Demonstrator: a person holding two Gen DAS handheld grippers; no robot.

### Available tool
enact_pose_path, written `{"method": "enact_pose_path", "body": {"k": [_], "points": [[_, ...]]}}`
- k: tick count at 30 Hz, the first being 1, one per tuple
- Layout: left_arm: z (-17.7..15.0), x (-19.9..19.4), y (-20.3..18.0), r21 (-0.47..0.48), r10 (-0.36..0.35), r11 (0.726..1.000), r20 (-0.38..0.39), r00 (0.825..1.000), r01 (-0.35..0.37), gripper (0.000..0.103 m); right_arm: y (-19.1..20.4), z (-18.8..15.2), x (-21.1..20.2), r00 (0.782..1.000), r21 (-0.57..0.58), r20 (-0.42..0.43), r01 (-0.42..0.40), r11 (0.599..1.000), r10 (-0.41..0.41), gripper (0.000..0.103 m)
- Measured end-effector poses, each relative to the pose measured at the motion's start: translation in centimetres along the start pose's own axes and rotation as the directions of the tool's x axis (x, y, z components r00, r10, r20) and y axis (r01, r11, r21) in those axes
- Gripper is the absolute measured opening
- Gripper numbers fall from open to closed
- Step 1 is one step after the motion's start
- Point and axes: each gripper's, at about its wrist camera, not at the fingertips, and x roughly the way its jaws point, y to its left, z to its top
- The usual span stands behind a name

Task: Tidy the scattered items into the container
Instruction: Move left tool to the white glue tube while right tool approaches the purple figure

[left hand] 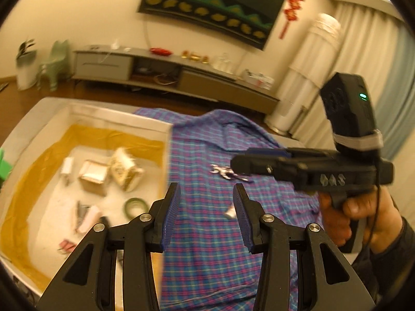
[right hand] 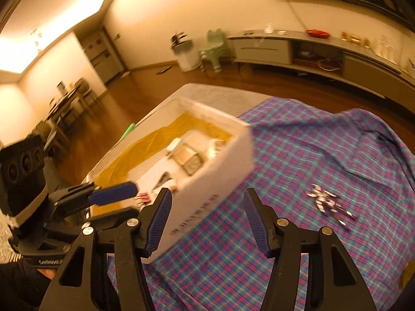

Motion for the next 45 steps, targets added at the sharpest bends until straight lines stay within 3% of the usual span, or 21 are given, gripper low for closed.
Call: {"method": "enact_pose_path", "body": {"k": [5,9,14,21,25,28,30,31,32,36,41,45], "points": [[-0.9,1.9,-2.9,0.060,-0.048,0.997,-0.028,0.998,0.049,0.045,-5.2,-1.6,-0.7,0.996,0.090,0.003,0.091,0.992,-0.091,0.059],[-1.5,4.1,-4.4,0.068,-0.075,0.994,-0.078,0.994,0.081,0.045,-8.9,-2.6,0.5,0.982,0.099,-0.035,0.190,0.977,-0.187,0.059],[-2.2,6.6,-5.7,0.071,-0.101,0.991,-0.127,0.987,0.110,0.045,-12.2,-3.5,4.0,0.941,-0.001,-0.114,0.320,0.947,-0.318,0.059],[-3.1,10.5,-6.7,0.058,-0.127,0.988,-0.204,0.971,0.141,0.047,-14.5,-3.2,9.0,0.899,-0.181,-0.164,0.377,0.908,-0.406,0.065],[-3.9,12.5,-6.9,0.055,-0.123,0.989,-0.238,0.964,0.140,0.047,-15.5,-3.5,11.5,0.891,-0.256,-0.184,0.364,0.896,-0.415,0.069],[-4.2,13.7,-7.1,0.064,-0.107,0.990,-0.245,0.964,0.126,0.047,-16.5,-3.6,11.8,0.913,-0.236,-0.167,0.331,0.914,-0.373,0.073],[-4.3,14.5,-7.0,0.067,-0.091,0.992,-0.235,0.968,0.109,0.047,-17.5,-3.8,11.3,0.933,-0.172,-0.167,0.290,0.941,-0.318,0.069],[-4.5,14.9,-7.0,0.069,-0.089,0.992,-0.235,0.968,0.108,0.048,-17.8,-4.0,10.8,0.935,-0.161,-0.150,0.298,0.941,-0.321,0.054],[-4.6,15.4,-7.0,0.071,-0.086,0.992,-0.235,0.968,0.105,0.048,-17.9,-4.1,10.4,0.935,-0.157,-0.146,0.301,0.941,-0.324,0.048],[-4.9,17.4,-7.1,0.089,-0.073,0.991,-0.246,0.966,0.098,0.049,-18.4,-5.4,8.4,0.936,-0.126,-0.140,0.306,0.944,-0.322,0.047],[-5.7,19.2,-7.8,0.145,-0.058,0.984,-0.275,0.960,0.101,0.049,-19.3,-7.7,3.3,0.956,0.025,-0.057,0.290,0.957,-0.288,0.047],[-5.9,20.2,-7.8,0.166,-0.031,0.983,-0.280,0.960,0.080,0.051,-19.8,-8.6,1.4,0.965,0.135,-0.073,0.259,0.956,-0.251,0.047]]}}
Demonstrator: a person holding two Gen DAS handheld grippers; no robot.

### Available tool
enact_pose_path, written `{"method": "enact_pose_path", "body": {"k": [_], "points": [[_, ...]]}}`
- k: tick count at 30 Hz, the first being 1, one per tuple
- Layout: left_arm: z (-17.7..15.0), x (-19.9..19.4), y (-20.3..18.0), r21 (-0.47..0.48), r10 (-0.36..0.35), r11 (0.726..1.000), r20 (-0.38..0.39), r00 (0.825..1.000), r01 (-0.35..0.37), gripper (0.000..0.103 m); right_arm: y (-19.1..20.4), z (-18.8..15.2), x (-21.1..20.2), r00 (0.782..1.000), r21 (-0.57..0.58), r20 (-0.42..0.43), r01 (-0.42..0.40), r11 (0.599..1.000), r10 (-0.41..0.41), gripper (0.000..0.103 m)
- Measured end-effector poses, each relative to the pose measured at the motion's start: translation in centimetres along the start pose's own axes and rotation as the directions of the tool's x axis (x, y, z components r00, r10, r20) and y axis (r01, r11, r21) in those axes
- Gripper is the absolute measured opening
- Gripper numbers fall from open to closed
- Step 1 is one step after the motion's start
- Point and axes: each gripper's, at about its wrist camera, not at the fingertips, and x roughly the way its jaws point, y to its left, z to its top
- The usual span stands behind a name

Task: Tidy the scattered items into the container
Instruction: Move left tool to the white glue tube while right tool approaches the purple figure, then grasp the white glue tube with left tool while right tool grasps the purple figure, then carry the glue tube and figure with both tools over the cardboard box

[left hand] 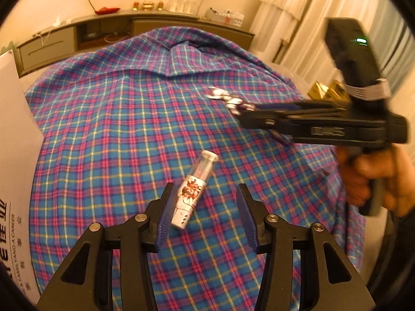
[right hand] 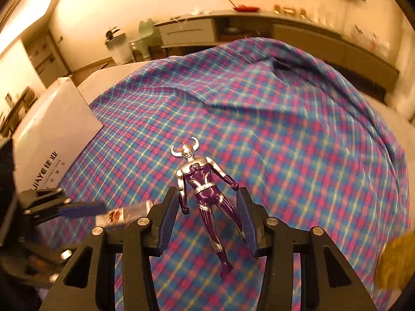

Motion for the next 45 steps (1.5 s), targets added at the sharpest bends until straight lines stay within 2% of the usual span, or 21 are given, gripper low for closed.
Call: {"method": "enact_pose_path", "body": {"k": [4,5,6,7,8,13,21,29,34,40,45], "points": [[0.1,0.8,0.3,-0.007,0.009,1.000,-0.024,1.000,-0.009,0.051,0.3,-1.0,-1.8,0.997,0.093,0.002,-0.080,0.992,0.081,0.047],[0.1,0.7,0.2,-0.001,0.011,1.000,-0.023,1.000,-0.011,0.047,0.6,-1.3,-2.3,0.995,0.105,0.005,-0.096,0.990,0.096,0.047],[0.1,0.7,0.3,-0.004,0.025,1.000,-0.027,0.999,-0.025,0.037,0.9,-1.6,-2.6,0.994,0.115,0.009,-0.107,0.988,0.106,0.047],[0.1,0.7,0.4,-0.006,0.028,1.000,-0.037,0.999,-0.028,0.021,1.2,-1.9,-3.0,0.993,0.124,0.015,-0.115,0.986,0.114,0.047],[0.1,0.7,0.6,-0.013,0.021,1.000,-0.042,0.999,-0.021,0.019,1.4,-2.3,-3.5,0.992,0.131,0.021,-0.123,0.984,0.122,0.047],[0.1,0.6,0.7,-0.038,0.006,0.999,-0.045,0.999,-0.008,0.019,2.2,-3.9,-5.0,0.991,0.160,0.054,-0.130,0.979,0.123,0.047],[0.2,-2.1,-0.4,-0.060,-0.016,0.998,-0.003,1.000,0.016,0.019,2.2,-5.9,-6.8,0.992,0.199,0.096,-0.097,0.975,0.079,0.047],[0.3,-5.1,-0.8,-0.090,-0.040,0.995,0.030,0.999,0.042,0.019,4.5,-7.8,-8.5,0.989,0.180,0.141,-0.063,0.982,0.038,0.047],[0.1,-7.7,-1.2,-0.095,-0.066,0.993,0.062,0.996,0.072,0.019,5.9,-9.1,-9.4,0.985,0.207,0.162,-0.088,0.974,0.054,0.047],[-0.4,-10.7,-1.6,-0.082,-0.086,0.992,0.092,0.992,0.094,0.019,7.8,-9.2,-10.6,0.978,0.212,0.195,-0.112,0.971,0.070,0.047],[-0.2,-12.5,-1.9,-0.052,-0.061,0.996,0.124,0.990,0.068,0.019,9.6,-8.8,-11.2,0.975,0.193,0.205,-0.123,0.973,0.082,0.047]]}}
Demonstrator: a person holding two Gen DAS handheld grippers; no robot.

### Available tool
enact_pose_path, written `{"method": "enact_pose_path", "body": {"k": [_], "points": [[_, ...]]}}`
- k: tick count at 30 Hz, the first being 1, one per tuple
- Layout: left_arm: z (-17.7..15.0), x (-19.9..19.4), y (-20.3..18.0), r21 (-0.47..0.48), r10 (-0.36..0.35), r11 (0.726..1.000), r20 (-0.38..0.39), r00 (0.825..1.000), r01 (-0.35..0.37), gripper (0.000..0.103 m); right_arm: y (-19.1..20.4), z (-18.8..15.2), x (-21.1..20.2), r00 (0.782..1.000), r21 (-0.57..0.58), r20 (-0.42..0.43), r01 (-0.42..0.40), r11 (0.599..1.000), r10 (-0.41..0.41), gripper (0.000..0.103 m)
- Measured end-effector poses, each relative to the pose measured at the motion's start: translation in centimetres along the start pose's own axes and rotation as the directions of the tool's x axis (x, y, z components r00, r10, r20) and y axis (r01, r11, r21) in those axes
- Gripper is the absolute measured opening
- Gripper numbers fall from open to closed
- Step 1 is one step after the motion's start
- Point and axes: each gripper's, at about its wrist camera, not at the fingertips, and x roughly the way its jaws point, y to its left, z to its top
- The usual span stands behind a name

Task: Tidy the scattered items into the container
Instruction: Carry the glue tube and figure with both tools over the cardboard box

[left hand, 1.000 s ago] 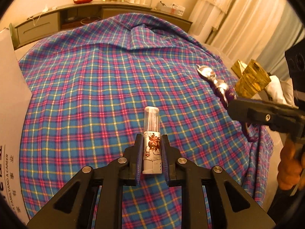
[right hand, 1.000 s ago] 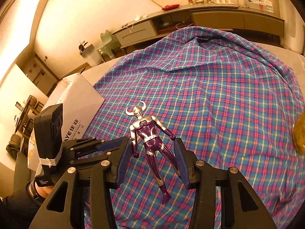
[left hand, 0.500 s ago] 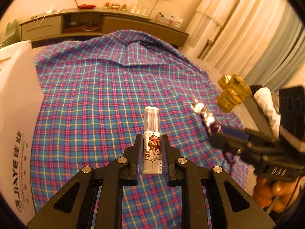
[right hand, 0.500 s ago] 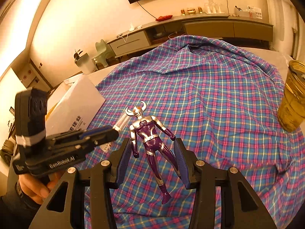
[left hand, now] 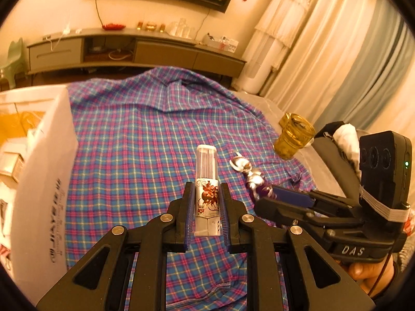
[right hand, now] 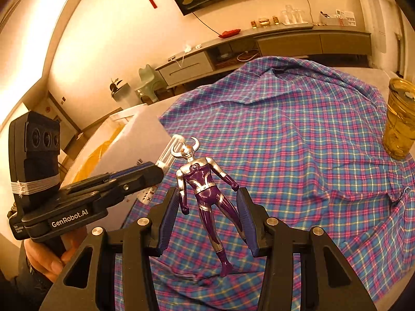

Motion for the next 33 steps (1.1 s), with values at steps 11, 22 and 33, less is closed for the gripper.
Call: {"method": "enact_pose_path", "body": {"k": [11,22,33], "points": [[0.2,-4.3,0.0,0.012,-0.028,1.000,0.077,0.997,0.027,0.019,3.3,0.2,-1.2,1.000,-0.038,0.018,0.004,0.999,-0.004,0.047],[-0.1,-8.2,0.6,0.013,-0.050,0.999,0.142,0.989,0.048,0.019,8.1,1.4,-3.3,0.997,-0.100,0.067,-0.016,0.995,0.023,0.047],[-0.4,-12.6,2.0,0.001,-0.050,0.999,0.216,0.975,0.051,0.019,12.0,2.0,-3.4,0.996,-0.138,0.069,-0.046,0.989,0.056,0.047]]}}
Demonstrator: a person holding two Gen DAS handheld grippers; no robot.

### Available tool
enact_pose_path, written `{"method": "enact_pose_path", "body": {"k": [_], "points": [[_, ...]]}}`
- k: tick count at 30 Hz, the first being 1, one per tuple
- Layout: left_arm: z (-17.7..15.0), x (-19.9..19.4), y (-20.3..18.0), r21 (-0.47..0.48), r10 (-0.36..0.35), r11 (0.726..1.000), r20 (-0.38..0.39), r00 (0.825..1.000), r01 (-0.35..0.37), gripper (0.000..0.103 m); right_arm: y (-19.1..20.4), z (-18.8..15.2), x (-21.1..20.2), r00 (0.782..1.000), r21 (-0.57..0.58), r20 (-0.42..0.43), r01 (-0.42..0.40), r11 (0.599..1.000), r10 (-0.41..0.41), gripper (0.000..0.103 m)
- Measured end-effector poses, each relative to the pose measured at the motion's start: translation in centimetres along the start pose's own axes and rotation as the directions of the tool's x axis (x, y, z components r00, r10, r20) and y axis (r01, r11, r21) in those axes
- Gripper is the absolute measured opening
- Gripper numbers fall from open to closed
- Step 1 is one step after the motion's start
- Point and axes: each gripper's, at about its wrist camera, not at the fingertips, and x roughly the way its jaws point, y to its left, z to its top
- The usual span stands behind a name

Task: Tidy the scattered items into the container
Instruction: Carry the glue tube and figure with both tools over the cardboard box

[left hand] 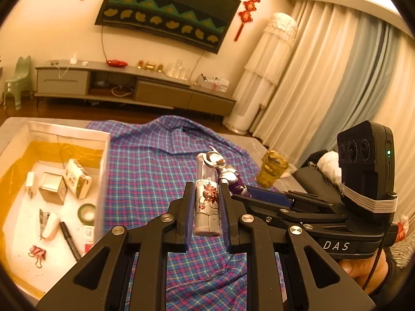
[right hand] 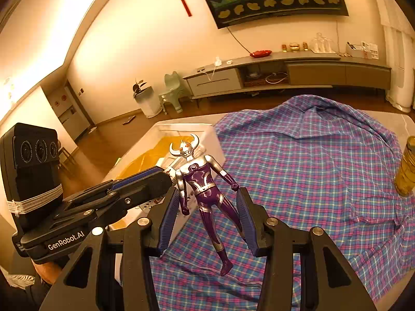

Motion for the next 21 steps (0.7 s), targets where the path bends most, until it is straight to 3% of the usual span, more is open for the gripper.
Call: {"method": "enact_pose_path", "body": {"k": [21], "points": [[0.6,-7.6,4.4,-0.084,0.056,0.996,0.144,0.988,-0.045,0.019,8.2,2.8,1.5,0.999,-0.110,0.003,-0.044,0.993,0.045,0.047]]}}
